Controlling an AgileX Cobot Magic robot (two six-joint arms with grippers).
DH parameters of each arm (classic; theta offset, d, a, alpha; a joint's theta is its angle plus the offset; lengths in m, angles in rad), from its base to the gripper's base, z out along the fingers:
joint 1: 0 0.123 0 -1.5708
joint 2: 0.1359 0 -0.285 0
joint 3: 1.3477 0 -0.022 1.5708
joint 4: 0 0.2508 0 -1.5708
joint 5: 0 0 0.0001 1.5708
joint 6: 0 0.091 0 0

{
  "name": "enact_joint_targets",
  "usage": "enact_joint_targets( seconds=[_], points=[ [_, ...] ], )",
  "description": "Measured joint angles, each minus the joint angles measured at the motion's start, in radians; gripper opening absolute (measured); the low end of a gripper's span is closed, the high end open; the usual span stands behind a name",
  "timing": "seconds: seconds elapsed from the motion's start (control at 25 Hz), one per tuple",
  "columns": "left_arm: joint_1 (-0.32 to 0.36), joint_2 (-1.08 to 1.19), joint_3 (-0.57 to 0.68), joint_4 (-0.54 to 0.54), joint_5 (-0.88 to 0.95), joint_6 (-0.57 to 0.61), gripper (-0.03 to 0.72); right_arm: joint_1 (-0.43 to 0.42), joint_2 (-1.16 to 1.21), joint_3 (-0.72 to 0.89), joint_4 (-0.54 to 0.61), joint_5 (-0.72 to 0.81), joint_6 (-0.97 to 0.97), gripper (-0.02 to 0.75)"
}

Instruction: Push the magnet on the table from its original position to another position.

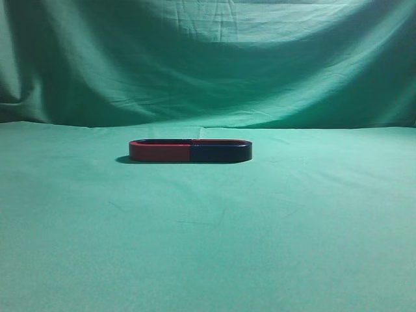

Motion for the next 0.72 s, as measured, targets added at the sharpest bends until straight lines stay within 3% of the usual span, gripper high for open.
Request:
enact_joint_targets(
  seconds=[0.28,0.4,0.72],
  points=[
    [0.0,0.0,0.0,0.0,0.0,0.0,0.372,-0.005,-0.141,0.34,-0.045,-0.44,-0.066,0.0],
    [0.0,0.0,0.0,0.0,0.0,0.0,0.372,-0.055,-0.224,0.467,-0.081,-0.595,-0.069,0.0],
    [0.0,0.0,0.0,0.0,0.0,0.0,0.372,-0.233,-0.404,0.75,-0.093,-0.743,-0.071,0.0]
  ],
)
